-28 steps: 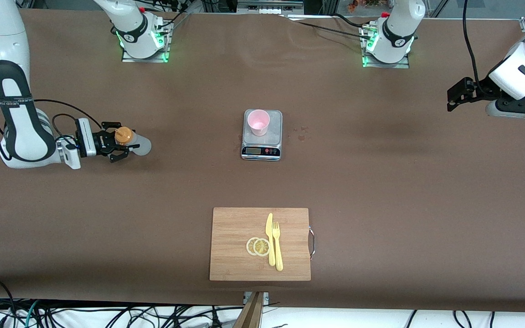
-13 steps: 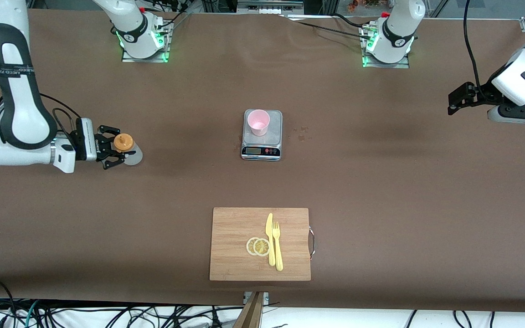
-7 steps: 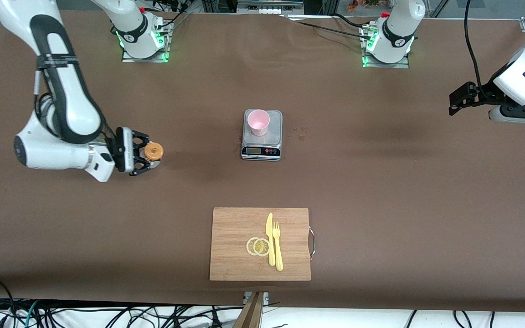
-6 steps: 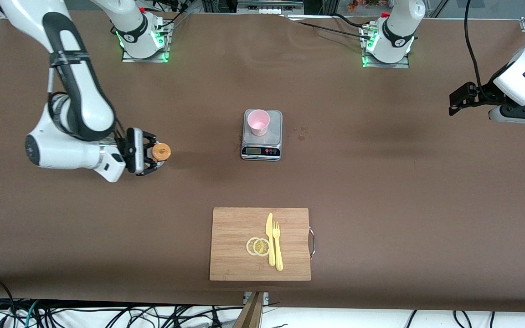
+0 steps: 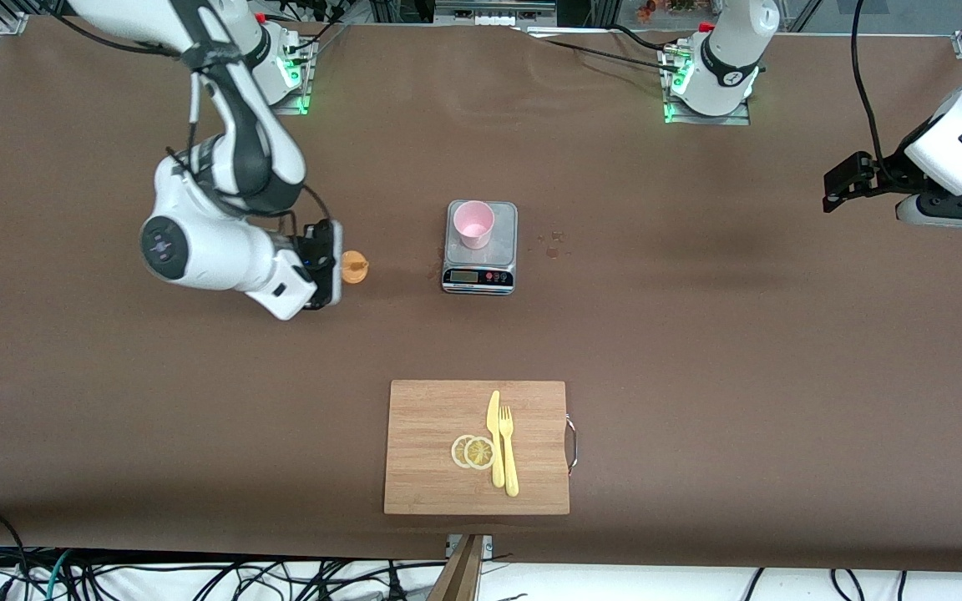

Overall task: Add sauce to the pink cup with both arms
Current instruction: 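Lift the sauce bottle with the right gripper toward the scale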

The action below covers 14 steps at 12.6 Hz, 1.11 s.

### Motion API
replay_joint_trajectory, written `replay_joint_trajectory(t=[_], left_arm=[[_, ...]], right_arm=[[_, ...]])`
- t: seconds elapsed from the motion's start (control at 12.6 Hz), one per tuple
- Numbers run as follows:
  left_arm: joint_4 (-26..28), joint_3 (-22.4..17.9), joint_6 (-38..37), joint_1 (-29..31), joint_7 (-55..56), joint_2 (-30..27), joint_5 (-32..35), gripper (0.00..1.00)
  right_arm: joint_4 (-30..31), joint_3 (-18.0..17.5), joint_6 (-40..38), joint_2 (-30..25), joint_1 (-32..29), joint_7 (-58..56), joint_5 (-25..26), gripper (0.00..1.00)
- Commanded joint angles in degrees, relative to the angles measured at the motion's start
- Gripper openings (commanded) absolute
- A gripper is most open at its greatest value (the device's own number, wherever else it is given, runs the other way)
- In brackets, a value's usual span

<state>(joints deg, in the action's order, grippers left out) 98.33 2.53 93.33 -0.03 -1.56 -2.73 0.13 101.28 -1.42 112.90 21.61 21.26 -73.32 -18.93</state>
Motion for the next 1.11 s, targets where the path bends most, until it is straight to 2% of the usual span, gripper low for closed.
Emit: replay_joint_trajectory(t=[0.0, 0.16, 0.56, 1.03], left_arm=[[-1.6, 0.0, -0.5, 0.1, -0.8, 0.9, -0.1, 1.00], [-1.6, 0.0, -0.5, 0.1, -0.8, 1.0, 0.0, 1.00], [-1.7, 0.0, -0.7, 0.1, -0.8, 0.9, -0.1, 1.00], [-1.7, 0.0, -0.7, 0.1, -0.9, 0.8, -0.1, 1.00]], right_arm=[[0.5, -0.8, -0.7, -2.4, 2.5, 5.9, 4.8, 0.21], [0.6, -0.9, -1.0, -2.4, 5.4, 11.3, 9.7, 0.21], [0.7, -0.9, -1.2, -1.6, 11.4, 20.7, 16.6, 0.21], [0.5, -1.6, -3.0, -1.0, 14.6, 25.2, 19.5, 0.21]])
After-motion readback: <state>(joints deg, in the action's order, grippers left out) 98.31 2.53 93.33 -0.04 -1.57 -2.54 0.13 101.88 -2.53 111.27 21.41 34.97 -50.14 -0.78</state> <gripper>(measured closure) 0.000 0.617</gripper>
